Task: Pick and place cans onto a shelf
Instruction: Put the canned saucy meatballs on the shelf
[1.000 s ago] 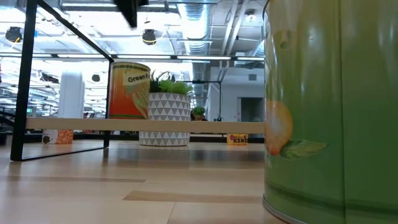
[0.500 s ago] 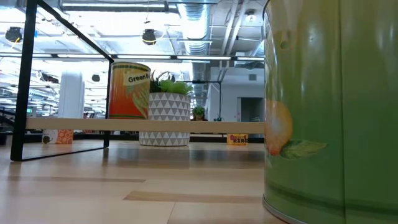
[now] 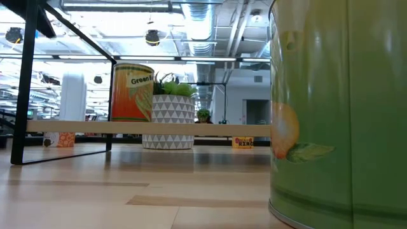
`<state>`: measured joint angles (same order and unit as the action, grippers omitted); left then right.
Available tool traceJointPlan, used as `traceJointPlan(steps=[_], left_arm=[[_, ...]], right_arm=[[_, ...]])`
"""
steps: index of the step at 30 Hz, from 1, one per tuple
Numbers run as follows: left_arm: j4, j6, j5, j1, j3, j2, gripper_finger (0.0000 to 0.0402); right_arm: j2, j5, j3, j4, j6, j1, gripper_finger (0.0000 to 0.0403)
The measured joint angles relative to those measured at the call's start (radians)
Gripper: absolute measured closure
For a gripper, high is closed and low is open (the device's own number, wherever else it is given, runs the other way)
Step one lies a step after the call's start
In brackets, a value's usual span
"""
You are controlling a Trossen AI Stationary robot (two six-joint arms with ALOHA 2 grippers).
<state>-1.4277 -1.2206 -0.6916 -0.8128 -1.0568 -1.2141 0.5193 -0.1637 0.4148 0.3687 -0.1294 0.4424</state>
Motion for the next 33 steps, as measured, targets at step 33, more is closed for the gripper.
traceJointPlan(steps=[33], left_arm=[[0.160,0.915,0.349,1.339,0.167,0.153,0.0401]], right_arm=[[0.286,-0.206,0.405,-0.635,-0.029,0.008,0.0347]])
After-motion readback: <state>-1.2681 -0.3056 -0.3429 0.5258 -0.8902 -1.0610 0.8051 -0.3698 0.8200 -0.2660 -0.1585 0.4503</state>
